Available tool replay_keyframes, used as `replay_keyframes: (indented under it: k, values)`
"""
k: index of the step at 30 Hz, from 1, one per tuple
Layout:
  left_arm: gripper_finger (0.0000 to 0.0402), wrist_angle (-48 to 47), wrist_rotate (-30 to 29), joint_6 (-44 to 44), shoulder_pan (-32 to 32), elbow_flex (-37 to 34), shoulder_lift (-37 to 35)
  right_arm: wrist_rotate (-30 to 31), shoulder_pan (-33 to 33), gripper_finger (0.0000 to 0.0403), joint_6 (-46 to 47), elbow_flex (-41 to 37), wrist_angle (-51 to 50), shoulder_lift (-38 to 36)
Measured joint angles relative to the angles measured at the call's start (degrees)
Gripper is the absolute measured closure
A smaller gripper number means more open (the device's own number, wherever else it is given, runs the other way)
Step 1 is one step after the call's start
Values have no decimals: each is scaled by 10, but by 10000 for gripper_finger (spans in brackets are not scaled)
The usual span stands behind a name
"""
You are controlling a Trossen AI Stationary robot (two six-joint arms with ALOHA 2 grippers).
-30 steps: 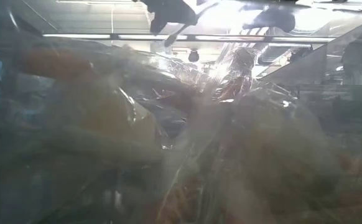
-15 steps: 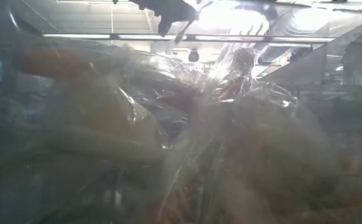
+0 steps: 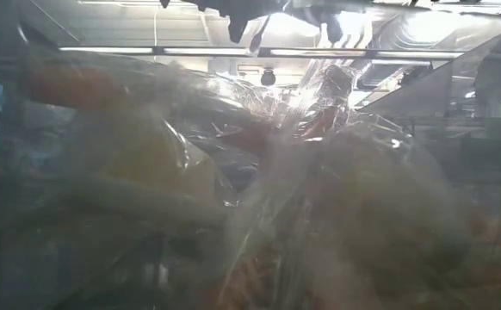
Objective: Pick & Place Toothbrushes
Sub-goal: Put the blue toothbrush into the top black bin
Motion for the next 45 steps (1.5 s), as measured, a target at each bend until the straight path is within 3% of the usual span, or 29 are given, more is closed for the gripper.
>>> replay_keyframes:
  k: [6, 18, 30, 40, 45]
  values:
    - [387, -18, -8, 0, 0, 0, 0, 2, 0, 205, -2, 0, 36, 4]
    - [387, -19, -15, -2, 7, 0, 0, 4, 0, 382, -3, 0, 29, 4]
    - [378, -20, -36, 11, 6, -1, 0, 5, -2, 383, 1, 0, 22, 4]
    - [231, -19, -108, 12, 8, -1, 0, 3, -18, 383, 2, 0, -1, 4]
    - [195, -22, -129, 29, 30, -1, -12, 22, -42, 383, 13, 0, -44, -10]
